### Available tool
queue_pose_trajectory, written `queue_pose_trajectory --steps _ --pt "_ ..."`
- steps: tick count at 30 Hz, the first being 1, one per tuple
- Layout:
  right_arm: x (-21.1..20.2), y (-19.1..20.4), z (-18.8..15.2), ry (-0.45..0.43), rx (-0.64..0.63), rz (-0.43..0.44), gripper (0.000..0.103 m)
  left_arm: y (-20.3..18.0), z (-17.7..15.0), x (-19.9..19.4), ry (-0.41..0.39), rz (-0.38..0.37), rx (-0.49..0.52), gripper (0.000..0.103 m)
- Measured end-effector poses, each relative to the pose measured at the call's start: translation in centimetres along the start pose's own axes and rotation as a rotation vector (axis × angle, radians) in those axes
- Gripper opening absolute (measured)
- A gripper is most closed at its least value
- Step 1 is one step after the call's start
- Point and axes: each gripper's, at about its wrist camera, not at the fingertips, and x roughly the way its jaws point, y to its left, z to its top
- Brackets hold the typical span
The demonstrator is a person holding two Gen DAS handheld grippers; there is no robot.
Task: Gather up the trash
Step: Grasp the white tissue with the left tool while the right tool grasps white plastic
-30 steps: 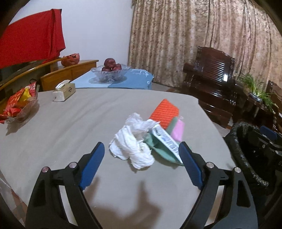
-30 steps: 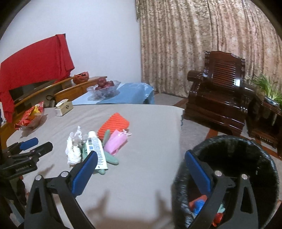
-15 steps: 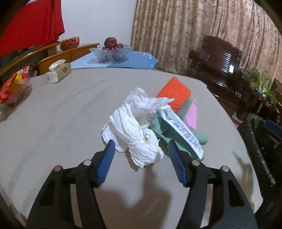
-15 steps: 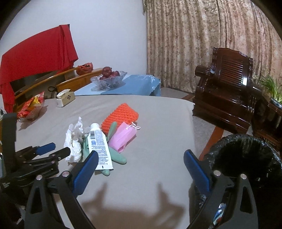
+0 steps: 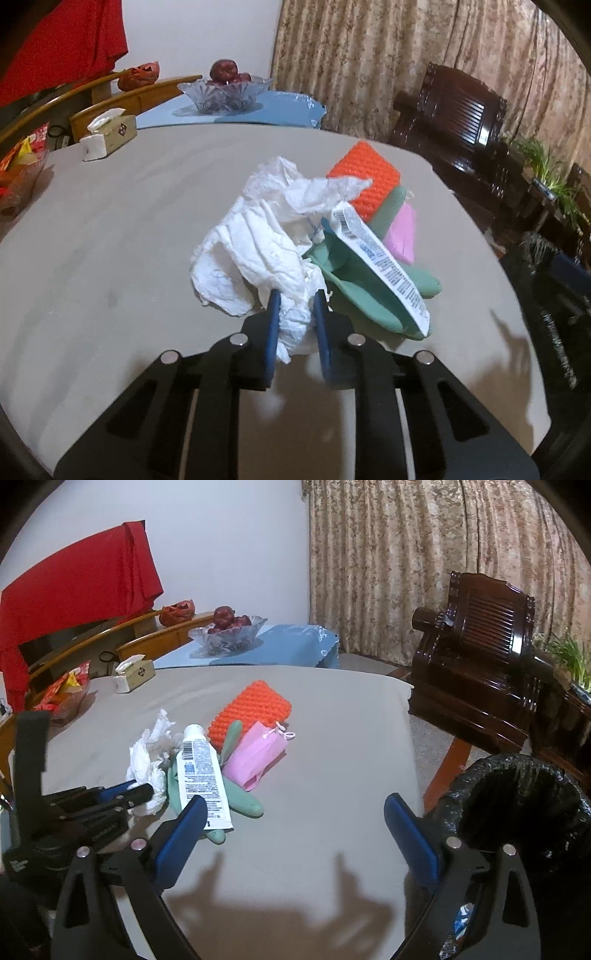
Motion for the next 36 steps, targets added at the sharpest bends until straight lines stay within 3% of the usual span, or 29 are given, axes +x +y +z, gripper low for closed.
queue_pose_trajectory --steps 10,17,30,36 --pt "0.7 2.1 0.4 0.000 -0.023 0.045 0.094 2.2 -0.5 -5.0 -0.061 0.005 -0.009 0.016" --pt "1.5 4.3 1.0 -0.003 -0.044 0.087 0.092 4.8 -0.8 -7.3 -0.094 0.056 -0.032 0.016" --pt "4.6 10.2 3.6 -0.016 -0.073 0.184 0.089 9.5 0.3 -6.2 -0.104 0.135 -0.076 0.016" --pt "6.9 12.4 4.4 0.005 -0.087 0.217 0.079 10.9 0.7 -5.5 -0.104 0.148 -0.082 0.016"
